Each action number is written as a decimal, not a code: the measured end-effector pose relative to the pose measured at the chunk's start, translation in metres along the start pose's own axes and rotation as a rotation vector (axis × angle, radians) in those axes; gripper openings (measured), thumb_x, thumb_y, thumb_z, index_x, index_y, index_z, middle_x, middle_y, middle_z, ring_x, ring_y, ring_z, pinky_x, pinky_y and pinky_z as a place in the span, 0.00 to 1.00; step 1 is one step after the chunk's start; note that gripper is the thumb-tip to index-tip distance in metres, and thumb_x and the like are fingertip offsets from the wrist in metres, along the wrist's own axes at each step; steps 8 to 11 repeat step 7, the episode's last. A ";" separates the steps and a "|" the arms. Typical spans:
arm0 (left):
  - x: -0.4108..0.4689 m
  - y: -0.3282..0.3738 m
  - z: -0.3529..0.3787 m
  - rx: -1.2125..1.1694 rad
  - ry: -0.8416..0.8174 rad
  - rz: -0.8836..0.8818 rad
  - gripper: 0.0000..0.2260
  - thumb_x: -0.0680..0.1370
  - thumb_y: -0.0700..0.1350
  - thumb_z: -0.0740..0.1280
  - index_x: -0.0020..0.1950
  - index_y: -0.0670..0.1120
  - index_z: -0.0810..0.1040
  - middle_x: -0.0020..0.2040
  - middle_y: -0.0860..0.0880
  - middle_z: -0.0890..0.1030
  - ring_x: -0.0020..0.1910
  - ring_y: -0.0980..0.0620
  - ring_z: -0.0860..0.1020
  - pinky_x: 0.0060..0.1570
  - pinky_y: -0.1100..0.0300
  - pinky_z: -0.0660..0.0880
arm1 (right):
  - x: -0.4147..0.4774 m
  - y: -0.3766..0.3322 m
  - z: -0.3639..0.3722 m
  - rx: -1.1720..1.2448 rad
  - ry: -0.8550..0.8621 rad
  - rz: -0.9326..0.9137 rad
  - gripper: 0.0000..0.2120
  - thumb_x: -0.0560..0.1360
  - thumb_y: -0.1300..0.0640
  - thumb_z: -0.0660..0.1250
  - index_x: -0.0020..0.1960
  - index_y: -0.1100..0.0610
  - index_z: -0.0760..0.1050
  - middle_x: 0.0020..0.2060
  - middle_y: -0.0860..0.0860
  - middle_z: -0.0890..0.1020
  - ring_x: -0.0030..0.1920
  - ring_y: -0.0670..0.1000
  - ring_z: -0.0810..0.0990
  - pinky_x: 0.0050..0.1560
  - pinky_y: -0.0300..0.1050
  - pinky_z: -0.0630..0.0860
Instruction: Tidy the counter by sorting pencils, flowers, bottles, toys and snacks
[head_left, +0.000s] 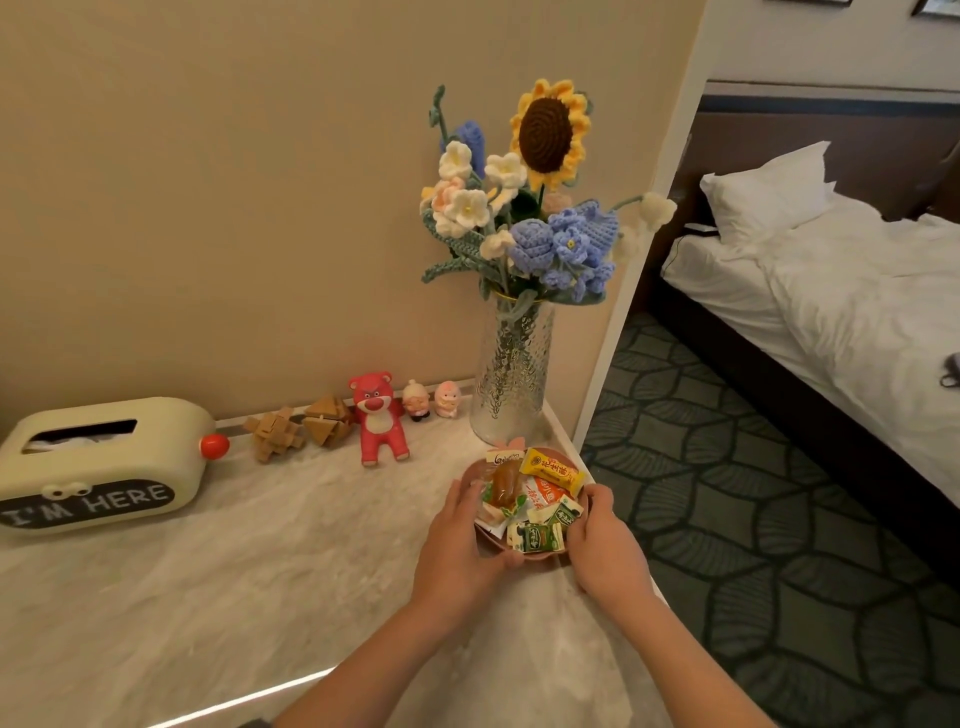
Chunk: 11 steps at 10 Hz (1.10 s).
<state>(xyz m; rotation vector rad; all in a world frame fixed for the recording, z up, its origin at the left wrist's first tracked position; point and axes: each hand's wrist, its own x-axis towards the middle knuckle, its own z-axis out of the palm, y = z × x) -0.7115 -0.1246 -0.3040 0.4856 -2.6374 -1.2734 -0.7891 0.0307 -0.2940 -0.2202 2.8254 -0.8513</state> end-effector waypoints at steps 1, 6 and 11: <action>0.001 -0.001 0.000 0.003 0.001 -0.029 0.46 0.66 0.58 0.76 0.77 0.58 0.54 0.79 0.54 0.54 0.77 0.52 0.54 0.72 0.54 0.59 | 0.003 0.001 0.000 0.021 -0.018 0.009 0.14 0.82 0.57 0.54 0.67 0.53 0.58 0.36 0.47 0.78 0.30 0.46 0.77 0.24 0.37 0.65; -0.007 0.004 -0.012 -0.173 -0.012 -0.125 0.51 0.65 0.53 0.79 0.78 0.52 0.49 0.76 0.52 0.62 0.74 0.53 0.61 0.69 0.58 0.63 | -0.016 0.003 0.001 0.206 0.129 0.095 0.15 0.81 0.49 0.58 0.63 0.53 0.59 0.35 0.48 0.81 0.31 0.48 0.80 0.28 0.43 0.70; -0.010 0.003 -0.021 -0.215 -0.002 -0.203 0.50 0.67 0.55 0.77 0.78 0.51 0.48 0.77 0.48 0.60 0.74 0.50 0.61 0.70 0.52 0.64 | -0.023 -0.005 0.000 0.266 0.205 0.052 0.12 0.81 0.50 0.59 0.61 0.51 0.62 0.32 0.48 0.80 0.30 0.47 0.78 0.27 0.42 0.68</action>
